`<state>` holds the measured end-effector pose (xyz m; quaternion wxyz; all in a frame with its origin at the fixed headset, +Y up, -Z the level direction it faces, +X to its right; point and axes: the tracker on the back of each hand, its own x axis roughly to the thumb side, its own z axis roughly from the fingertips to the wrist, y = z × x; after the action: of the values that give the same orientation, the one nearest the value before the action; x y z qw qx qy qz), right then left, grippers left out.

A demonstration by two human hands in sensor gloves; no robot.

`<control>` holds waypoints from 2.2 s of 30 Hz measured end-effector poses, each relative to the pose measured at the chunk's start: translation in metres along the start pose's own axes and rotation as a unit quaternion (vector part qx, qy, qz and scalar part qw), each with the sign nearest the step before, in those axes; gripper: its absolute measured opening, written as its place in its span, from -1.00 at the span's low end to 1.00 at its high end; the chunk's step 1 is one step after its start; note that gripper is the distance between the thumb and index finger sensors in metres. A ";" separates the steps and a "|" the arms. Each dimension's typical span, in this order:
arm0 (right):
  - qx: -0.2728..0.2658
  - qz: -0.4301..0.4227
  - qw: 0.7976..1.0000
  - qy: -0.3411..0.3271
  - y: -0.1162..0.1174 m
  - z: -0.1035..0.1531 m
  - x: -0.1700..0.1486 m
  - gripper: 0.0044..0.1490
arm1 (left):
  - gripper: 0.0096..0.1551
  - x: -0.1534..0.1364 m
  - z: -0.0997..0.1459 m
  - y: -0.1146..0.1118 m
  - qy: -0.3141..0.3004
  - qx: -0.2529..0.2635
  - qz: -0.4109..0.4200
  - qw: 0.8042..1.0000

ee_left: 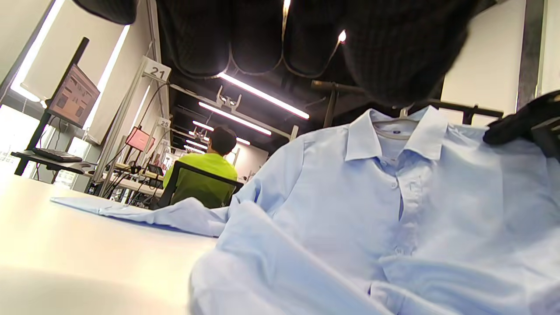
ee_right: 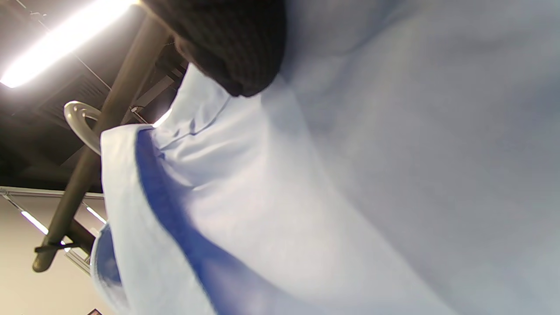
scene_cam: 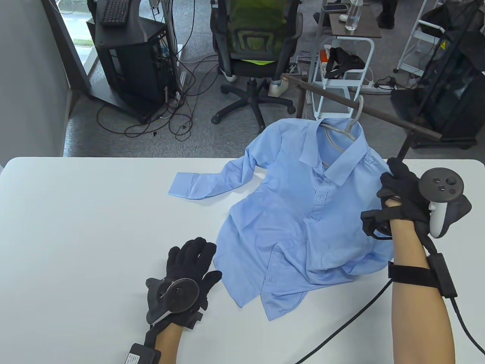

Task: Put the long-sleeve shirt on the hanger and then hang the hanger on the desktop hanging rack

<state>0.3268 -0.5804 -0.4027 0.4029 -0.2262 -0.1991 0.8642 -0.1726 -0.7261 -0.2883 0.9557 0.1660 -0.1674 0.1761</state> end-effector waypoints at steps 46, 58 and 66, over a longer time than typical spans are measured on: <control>0.111 0.179 0.888 -0.409 0.085 0.195 -0.021 -0.07 | -0.04 0.032 -0.001 -0.010 -0.061 -0.041 -0.071 0.995; 0.179 0.240 0.853 -0.427 0.114 0.206 -0.050 0.04 | 0.03 0.039 -0.001 -0.026 -0.078 -0.082 -0.087 0.990; 0.200 0.258 0.844 -0.426 0.121 0.210 -0.055 0.10 | 0.10 0.041 -0.001 -0.034 -0.081 -0.113 -0.091 0.986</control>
<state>0.1691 -0.7294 -0.2824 0.0772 0.2068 -0.1082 0.9693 -0.1226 -0.7445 -0.2825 0.9636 0.0850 -0.2475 0.0541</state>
